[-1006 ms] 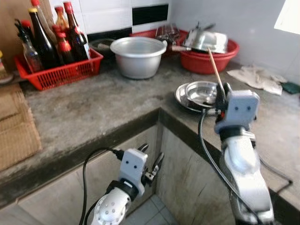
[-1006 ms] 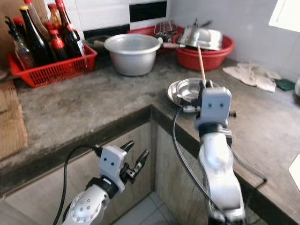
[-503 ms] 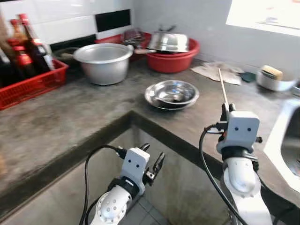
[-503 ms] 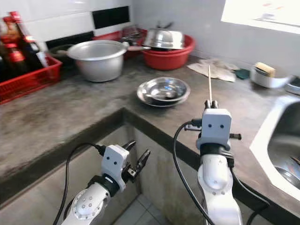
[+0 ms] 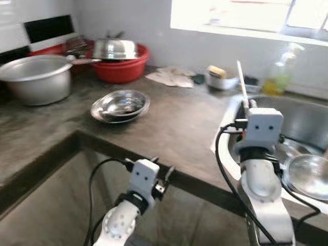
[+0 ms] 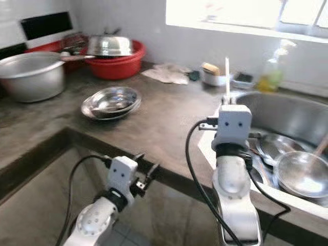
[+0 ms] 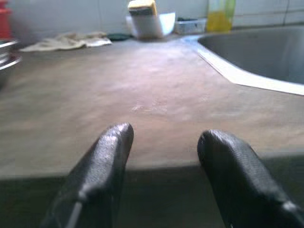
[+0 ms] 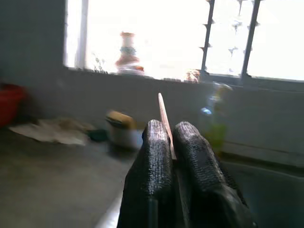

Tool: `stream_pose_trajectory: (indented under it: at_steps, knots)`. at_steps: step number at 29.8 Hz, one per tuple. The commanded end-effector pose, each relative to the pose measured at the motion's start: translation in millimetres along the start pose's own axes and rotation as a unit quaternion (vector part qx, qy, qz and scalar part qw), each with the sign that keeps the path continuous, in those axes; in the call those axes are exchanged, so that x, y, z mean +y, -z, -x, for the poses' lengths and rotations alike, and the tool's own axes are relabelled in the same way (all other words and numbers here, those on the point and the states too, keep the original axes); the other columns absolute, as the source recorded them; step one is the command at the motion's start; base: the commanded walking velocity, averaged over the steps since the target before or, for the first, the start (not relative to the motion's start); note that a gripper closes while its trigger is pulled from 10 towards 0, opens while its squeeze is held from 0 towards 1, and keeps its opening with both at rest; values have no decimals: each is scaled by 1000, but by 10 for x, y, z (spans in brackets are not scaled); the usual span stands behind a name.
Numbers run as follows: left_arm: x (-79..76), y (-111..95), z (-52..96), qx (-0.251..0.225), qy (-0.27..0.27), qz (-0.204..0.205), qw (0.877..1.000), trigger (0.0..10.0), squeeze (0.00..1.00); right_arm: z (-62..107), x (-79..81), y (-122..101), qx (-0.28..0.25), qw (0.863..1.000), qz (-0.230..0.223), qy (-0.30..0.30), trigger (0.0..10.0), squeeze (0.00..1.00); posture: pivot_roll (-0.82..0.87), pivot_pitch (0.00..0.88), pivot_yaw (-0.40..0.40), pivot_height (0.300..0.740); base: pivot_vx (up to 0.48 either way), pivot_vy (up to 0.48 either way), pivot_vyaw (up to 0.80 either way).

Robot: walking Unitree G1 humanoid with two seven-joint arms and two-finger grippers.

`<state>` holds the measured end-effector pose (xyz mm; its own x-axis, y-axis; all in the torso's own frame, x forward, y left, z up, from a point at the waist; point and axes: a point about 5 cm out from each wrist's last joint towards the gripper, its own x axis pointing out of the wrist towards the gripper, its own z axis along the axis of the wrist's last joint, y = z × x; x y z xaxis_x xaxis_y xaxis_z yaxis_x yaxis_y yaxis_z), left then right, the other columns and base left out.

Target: Kitchen organization

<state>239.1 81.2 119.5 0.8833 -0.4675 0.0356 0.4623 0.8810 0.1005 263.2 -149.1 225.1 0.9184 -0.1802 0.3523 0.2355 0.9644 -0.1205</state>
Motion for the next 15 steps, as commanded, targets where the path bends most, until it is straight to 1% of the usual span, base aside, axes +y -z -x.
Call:
stream_pose_trajectory:
  at_steps: [1,4,6,7,8,9,10,12,14,15]
  knots:
    - [-117,13,-18,4,29,4,1000,10000,0,-24,-8,1,14,1000,-4,0,0,0,9,0,-14,740,0,0,-800]
    - [-122,11,-22,3,30,5,1000,10000,0,-46,-5,29,28,1000,-11,-6,0,0,10,0,-15,740,0,0,-800]
    - [-123,23,-25,5,31,4,999,10000,0,-62,2,62,45,999,-5,-15,0,0,9,0,-14,740,0,0,-784]
    - [-123,26,-25,6,31,4,999,10000,0,-68,10,85,57,998,-8,-21,0,0,9,0,-14,740,0,0,-781]
    - [-129,28,-26,7,33,3,999,10000,0,-102,16,136,81,996,6,-35,0,0,4,0,-13,740,0,0,0]
    - [-132,28,-25,6,33,4,999,10000,0,-122,14,164,95,995,12,-41,4667,0,5,0,-13,740,0,0,0]
    - [-136,30,-25,6,33,4,999,10000,0,-157,4,209,114,992,19,-46,10000,0,5,0,-14,740,0,0,0]
    - [-140,28,-28,6,33,5,999,10000,0,-244,-47,285,144,987,42,-50,10000,0,7,0,-17,740,0,0,0]
    - [-142,26,-29,7,32,5,999,10000,0,-362,-152,332,167,984,48,-38,10000,0,8,0,-15,740,0,0,0]
    - [-142,25,-30,7,31,6,999,10000,0,-396,-182,342,173,983,49,-35,10000,0,7,0,-17,740,0,0,0]
